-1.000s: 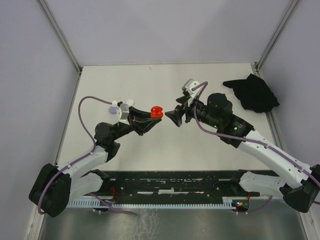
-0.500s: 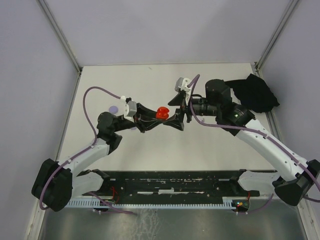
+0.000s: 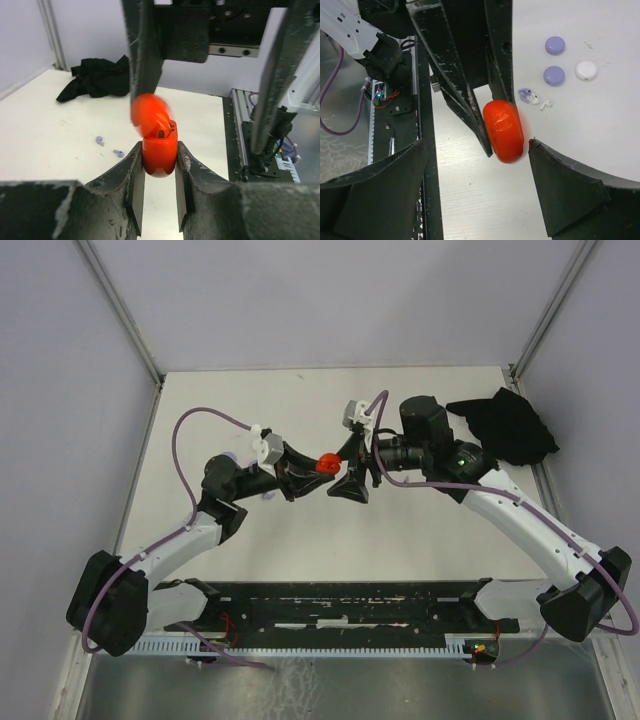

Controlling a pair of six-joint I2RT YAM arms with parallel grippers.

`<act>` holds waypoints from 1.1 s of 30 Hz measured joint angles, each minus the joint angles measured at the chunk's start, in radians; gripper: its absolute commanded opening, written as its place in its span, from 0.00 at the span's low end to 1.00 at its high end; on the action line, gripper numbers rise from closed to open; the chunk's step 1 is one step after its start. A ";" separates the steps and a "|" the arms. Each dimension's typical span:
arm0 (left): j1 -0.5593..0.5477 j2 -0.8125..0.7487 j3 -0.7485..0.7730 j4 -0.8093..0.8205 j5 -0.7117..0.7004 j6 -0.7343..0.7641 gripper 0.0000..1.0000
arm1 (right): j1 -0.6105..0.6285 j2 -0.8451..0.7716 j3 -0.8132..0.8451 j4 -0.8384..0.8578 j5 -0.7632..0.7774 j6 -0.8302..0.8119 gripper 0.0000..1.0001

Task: Insert the wireless bluetooth earbuds into the charging case
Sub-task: Close the charging case, then place the charging case at the center of the board.

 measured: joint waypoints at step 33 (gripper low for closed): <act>-0.090 0.495 0.291 -0.896 -0.236 -0.417 0.19 | -0.010 -0.196 -0.334 0.043 0.690 0.230 0.93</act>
